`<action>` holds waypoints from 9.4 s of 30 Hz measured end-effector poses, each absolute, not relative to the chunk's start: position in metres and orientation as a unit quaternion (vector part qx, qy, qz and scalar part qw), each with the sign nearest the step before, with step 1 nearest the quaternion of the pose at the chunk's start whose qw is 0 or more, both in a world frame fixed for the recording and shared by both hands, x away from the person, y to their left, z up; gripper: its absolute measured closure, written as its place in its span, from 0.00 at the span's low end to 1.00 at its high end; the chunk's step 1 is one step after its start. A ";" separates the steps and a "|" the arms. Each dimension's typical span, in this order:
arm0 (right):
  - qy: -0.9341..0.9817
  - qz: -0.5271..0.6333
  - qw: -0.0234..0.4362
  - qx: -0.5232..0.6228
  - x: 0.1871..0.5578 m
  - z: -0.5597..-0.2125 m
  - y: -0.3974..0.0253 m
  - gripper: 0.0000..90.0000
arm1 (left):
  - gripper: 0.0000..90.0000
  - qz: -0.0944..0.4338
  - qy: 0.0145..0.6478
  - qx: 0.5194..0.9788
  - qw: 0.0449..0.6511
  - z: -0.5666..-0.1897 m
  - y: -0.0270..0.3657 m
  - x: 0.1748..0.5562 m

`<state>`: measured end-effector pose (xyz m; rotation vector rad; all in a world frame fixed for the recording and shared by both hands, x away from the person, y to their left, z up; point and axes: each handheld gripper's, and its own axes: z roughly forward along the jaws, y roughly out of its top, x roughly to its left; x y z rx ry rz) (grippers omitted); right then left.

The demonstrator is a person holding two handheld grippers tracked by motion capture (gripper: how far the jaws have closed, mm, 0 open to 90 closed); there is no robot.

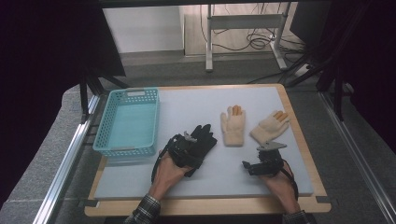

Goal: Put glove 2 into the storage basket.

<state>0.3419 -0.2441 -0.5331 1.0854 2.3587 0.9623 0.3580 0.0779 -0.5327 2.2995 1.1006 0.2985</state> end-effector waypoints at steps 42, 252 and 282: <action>0.837 0.341 0.186 0.385 0.342 -0.533 -0.244 0.10 | 0.71 0.143 0.468 0.818 0.303 -0.444 0.138 0.396; 0.862 0.319 0.157 0.361 0.484 -0.517 -0.192 0.60 | 0.03 0.147 0.404 0.833 0.349 -0.549 0.129 0.288; 0.862 0.373 0.117 0.322 0.357 -0.510 -0.148 0.34 | 0.03 0.148 0.404 0.833 0.349 -0.550 0.129 0.288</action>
